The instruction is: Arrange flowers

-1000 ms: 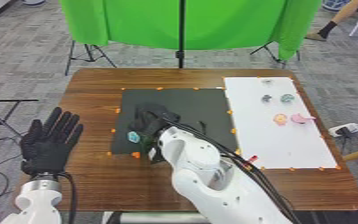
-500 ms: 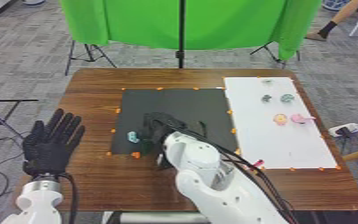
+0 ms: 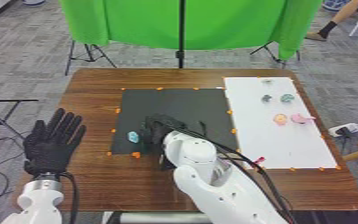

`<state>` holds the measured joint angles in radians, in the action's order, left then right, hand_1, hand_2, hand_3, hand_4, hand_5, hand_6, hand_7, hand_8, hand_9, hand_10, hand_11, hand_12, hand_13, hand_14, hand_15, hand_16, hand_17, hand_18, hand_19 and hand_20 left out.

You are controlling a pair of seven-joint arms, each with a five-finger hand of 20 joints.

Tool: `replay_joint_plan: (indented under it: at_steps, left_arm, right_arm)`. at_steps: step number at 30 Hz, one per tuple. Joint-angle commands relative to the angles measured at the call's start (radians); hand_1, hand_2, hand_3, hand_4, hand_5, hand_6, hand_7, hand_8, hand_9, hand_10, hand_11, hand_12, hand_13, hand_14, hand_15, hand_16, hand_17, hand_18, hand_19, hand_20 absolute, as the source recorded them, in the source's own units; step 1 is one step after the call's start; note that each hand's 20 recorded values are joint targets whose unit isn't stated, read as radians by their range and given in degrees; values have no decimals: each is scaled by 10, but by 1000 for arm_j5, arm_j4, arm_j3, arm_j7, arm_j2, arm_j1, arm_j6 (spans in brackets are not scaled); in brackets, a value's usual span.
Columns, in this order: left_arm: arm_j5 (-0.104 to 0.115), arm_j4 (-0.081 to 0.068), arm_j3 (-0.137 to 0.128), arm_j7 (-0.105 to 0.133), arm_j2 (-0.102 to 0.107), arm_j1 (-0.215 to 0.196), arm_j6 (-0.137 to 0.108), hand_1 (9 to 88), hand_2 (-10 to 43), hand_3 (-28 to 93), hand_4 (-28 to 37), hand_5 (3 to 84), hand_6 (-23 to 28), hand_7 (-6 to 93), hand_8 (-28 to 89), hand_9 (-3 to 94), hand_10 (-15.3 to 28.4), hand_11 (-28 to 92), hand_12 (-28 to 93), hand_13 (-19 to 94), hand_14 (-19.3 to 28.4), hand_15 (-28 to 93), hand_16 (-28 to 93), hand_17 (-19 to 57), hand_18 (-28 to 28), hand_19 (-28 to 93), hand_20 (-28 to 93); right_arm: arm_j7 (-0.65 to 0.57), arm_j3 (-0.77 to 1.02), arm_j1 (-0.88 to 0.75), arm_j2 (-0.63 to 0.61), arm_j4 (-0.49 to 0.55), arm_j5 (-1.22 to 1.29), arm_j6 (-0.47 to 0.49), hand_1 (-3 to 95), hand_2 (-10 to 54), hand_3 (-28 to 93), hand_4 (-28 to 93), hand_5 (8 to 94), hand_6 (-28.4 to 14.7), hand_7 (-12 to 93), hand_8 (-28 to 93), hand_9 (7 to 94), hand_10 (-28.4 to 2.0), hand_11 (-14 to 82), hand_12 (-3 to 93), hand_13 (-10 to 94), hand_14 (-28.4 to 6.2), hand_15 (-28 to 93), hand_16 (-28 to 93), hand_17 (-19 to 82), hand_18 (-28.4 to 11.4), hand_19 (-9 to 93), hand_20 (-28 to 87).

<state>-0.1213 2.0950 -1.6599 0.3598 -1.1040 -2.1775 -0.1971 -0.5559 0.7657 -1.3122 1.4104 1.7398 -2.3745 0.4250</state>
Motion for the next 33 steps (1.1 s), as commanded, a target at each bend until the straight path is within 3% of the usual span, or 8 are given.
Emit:
replay_joint_plan:
  at_steps: [1, 12, 14, 22, 26, 29, 31, 33]
  left_arm:
    - [14, -2, 10, -4, -1, -13, -4, 272, 111, 778, -283, 456, 92, 90, -95, 410, 153, 179, 82, 309, 158, 298, -66, -74, 141, 360, 119]
    - [18, 2, 5, -4, -3, -25, 0, 273, 112, 776, -283, 457, 93, 90, -94, 410, 153, 178, 82, 309, 158, 301, -67, -74, 140, 360, 119]
    - [11, 1, 5, -5, -6, -29, 14, 273, 112, 777, -283, 457, 94, 90, -94, 410, 154, 178, 82, 309, 158, 300, -67, -74, 140, 360, 119]
    - [8, -9, 1, -37, -6, -10, 23, 275, 114, 783, -283, 457, 93, 90, -94, 410, 154, 178, 83, 309, 158, 301, -67, -74, 140, 360, 119]
    - [7, -4, -3, -28, -8, -16, 35, 276, 114, 781, -283, 457, 93, 89, -95, 410, 153, 177, 83, 309, 157, 298, -67, -74, 140, 360, 119]
    - [10, 11, -14, -8, -8, -37, 40, 275, 113, 781, -283, 456, 93, 89, -94, 410, 153, 177, 82, 309, 158, 298, -66, -74, 140, 360, 119]
    - [28, 22, -22, 5, -12, -55, 51, 275, 112, 782, -283, 457, 93, 88, -94, 410, 153, 177, 83, 309, 158, 298, -66, -74, 140, 360, 119]
    - [24, 23, -22, 10, -19, -58, 50, 276, 112, 781, -283, 457, 93, 89, -94, 410, 154, 177, 83, 310, 158, 299, -66, -74, 141, 360, 119]
  right_arm:
    - [-3, -15, 3, 7, 17, 1, -14, 244, 106, 763, -188, 608, -58, 62, -97, 720, -211, 521, 324, 699, -156, 837, 360, 401, -283, 932, 510]
    - [3, -8, 6, 0, 38, 31, -101, 243, 106, 763, -187, 619, -63, 62, -99, 720, -211, 527, 319, 702, -155, 842, 353, 403, -283, 932, 515]
    - [-4, -8, 7, -3, 54, 40, -93, 242, 105, 764, -187, 617, -74, 59, -101, 723, -212, 511, 308, 699, -156, 836, 352, 400, -281, 932, 509]
    - [-109, 59, -20, -22, 145, 146, -192, 242, 102, 764, -189, 628, -87, 58, -99, 735, -210, 495, 293, 700, -156, 828, 344, 402, -283, 932, 487]
    - [-134, 163, -52, -76, 196, 197, -263, 247, 95, 765, -188, 618, -85, 58, -98, 750, -214, 427, 264, 700, -157, 792, 324, 398, -283, 931, 437]
    - [-152, 226, -60, -119, 198, 223, -363, 257, 86, 767, -189, 616, -87, 59, -96, 758, -214, 344, 228, 694, -157, 771, 312, 391, -281, 931, 395]
    - [-168, 272, -64, -148, 205, 245, -373, 261, 82, 769, -189, 618, -88, 60, -97, 756, -214, 307, 213, 694, -157, 763, 304, 392, -277, 932, 388]
    - [-170, 326, -81, -183, 222, 257, -360, 266, 74, 773, -190, 614, -90, 60, -97, 745, -217, 265, 198, 689, -157, 744, 290, 393, -273, 932, 383]
